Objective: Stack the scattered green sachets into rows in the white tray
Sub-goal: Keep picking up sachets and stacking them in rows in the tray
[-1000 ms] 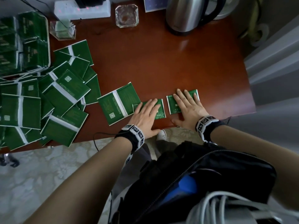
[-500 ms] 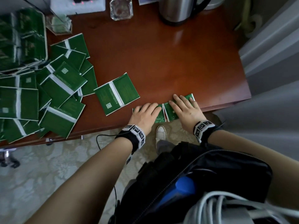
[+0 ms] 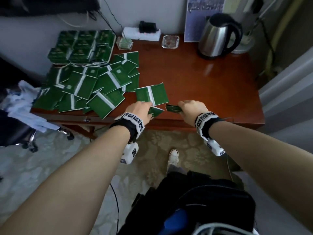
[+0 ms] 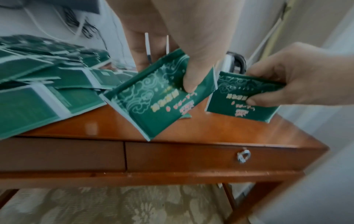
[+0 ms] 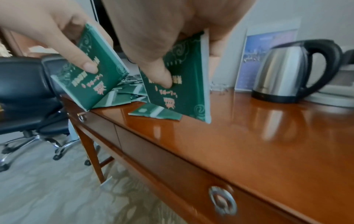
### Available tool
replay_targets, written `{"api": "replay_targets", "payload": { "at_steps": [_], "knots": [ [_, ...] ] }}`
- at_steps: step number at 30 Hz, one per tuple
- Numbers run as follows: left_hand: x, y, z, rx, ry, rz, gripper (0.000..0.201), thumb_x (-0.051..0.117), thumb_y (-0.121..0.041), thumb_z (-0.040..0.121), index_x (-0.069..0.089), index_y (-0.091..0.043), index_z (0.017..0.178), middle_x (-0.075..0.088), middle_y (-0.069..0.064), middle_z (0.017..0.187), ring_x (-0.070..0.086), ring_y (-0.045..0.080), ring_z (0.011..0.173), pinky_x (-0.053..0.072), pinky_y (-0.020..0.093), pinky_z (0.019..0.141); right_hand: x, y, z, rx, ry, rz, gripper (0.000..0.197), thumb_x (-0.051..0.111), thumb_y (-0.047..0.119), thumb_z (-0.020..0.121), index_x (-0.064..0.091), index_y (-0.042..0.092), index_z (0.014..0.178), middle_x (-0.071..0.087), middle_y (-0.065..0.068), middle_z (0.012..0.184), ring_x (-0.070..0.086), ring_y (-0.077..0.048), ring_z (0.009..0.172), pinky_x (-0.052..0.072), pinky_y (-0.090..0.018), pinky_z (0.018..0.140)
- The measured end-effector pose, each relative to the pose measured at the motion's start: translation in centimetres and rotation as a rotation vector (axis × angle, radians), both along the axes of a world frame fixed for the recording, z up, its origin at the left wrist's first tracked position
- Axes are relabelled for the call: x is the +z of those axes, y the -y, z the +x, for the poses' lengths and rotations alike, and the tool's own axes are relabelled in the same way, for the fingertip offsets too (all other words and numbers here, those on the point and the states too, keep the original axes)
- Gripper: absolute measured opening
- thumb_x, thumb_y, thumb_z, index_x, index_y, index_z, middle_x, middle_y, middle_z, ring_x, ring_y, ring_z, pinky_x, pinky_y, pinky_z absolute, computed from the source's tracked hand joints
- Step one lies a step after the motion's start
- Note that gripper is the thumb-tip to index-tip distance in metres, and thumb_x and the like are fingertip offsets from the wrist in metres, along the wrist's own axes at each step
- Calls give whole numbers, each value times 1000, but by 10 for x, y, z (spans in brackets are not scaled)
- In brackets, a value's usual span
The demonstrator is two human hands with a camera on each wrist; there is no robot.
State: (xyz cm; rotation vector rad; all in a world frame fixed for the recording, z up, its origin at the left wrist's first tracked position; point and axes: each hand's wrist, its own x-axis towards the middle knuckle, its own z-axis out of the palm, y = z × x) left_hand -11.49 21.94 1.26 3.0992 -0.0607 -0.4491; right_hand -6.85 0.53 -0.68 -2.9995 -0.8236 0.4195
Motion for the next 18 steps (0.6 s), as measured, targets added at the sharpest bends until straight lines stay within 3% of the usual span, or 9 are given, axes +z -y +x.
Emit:
{"api": "replay_targets", "payload": {
  "at_steps": [4, 10, 13, 18],
  "knots": [
    [40, -29, 1, 86, 34, 12, 39, 65, -34, 92, 55, -28, 129, 67, 9, 105, 64, 32, 96, 55, 37, 73, 32, -38, 11, 45, 59, 25, 27, 50, 27, 95, 52, 17, 119, 64, -8, 96, 63, -33, 84, 43, -34, 62],
    [75, -75, 24, 184, 122, 2, 28, 64, -36, 91, 60, -32, 118, 61, 2, 88, 64, 29, 91, 46, 30, 65, 66, -87, 41, 84, 112, 22, 28, 48, 28, 97, 51, 19, 123, 51, -6, 83, 59, -32, 78, 44, -35, 62],
    [80, -96, 47, 208, 149, 24, 28, 62, -39, 92, 61, -34, 119, 66, 4, 95, 64, 28, 92, 47, 29, 66, 73, -108, 70, 73, 123, 24, 26, 48, 28, 98, 52, 19, 121, 48, -4, 80, 54, -30, 72, 44, -35, 62],
    [85, -133, 93, 235, 196, 47, 27, 61, -37, 94, 62, -27, 118, 68, 8, 103, 64, 31, 96, 50, 33, 70, 75, -142, 124, 64, 138, 41, 24, 49, 24, 98, 50, 16, 121, 49, -6, 82, 61, -32, 78, 45, -36, 62]
  ]
}}
